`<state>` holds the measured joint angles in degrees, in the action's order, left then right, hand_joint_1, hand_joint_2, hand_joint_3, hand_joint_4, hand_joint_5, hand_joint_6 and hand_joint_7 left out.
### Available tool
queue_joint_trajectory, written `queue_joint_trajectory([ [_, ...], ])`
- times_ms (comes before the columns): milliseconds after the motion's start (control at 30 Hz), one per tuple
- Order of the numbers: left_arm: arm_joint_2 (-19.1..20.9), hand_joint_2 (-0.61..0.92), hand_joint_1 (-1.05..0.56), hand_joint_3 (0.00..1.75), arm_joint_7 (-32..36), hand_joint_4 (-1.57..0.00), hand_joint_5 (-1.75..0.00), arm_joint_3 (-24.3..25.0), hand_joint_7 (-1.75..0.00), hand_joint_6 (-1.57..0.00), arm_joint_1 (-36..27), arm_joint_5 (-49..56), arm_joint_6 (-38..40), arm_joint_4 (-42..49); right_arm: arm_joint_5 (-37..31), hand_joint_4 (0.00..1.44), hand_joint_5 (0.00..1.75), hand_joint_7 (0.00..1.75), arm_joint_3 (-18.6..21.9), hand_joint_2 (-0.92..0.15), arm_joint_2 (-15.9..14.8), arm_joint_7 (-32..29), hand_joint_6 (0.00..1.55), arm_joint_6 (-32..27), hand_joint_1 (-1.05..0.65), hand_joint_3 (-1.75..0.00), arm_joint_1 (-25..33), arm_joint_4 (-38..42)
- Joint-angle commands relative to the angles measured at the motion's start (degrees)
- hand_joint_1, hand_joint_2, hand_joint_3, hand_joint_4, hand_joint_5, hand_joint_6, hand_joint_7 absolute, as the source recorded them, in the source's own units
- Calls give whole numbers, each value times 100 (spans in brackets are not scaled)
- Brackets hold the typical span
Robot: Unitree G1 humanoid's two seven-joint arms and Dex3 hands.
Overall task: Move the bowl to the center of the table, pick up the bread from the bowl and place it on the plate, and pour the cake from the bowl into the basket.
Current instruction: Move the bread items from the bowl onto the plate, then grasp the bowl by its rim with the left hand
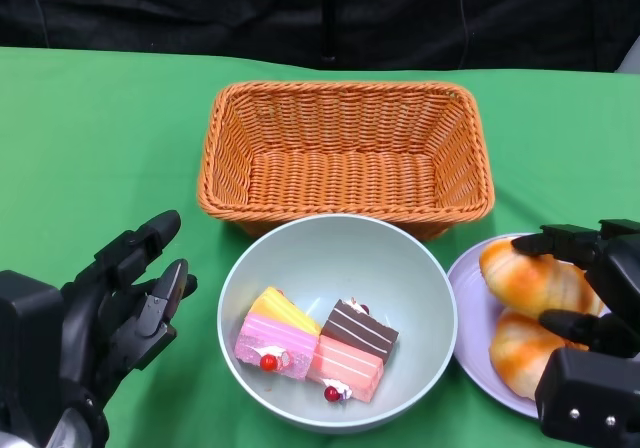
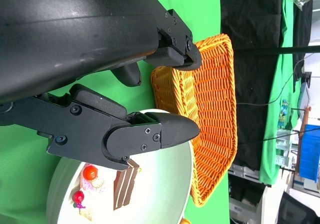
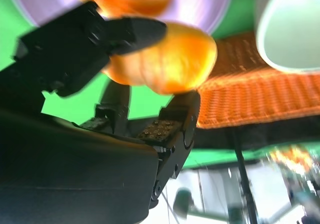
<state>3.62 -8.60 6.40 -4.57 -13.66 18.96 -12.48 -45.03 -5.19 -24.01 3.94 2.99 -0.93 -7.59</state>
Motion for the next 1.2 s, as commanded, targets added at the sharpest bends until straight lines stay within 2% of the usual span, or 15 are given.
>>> queue_joint_trajectory([
  [33,78,92,-64,57,-27,0,-121,49,-15,-35,-54,-61,63,-106,-238,11,55,0,-72,-92,-199,519,29,-414,-68,-25,153,-587],
  [167,86,92,-64,57,-33,0,-118,58,-16,-34,-55,-61,77,-119,-450,6,55,0,-139,-92,-220,731,23,-636,-74,-29,243,-1007],
  [500,106,92,-63,57,-57,0,-119,79,-16,-32,-41,-47,13,-89,-552,7,59,1,-87,-92,-148,760,25,-720,-79,-33,468,-1602],
  [800,421,92,-64,53,-149,-1,-122,-211,-19,-34,-133,743,-1050,60,-234,13,66,4,224,-92,-66,233,30,-449,-71,-35,954,-1868],
  [1000,724,92,-66,49,-190,-4,-120,-367,-23,-35,-131,1243,-1721,170,20,17,69,5,349,-92,102,-86,33,-276,-67,-35,1268,-2034],
  [1200,1254,92,-61,44,-306,-8,-120,-478,-29,-36,-117,1901,-2623,271,393,22,73,7,446,-92,311,-303,38,-8,-64,-34,1633,-2173],
])
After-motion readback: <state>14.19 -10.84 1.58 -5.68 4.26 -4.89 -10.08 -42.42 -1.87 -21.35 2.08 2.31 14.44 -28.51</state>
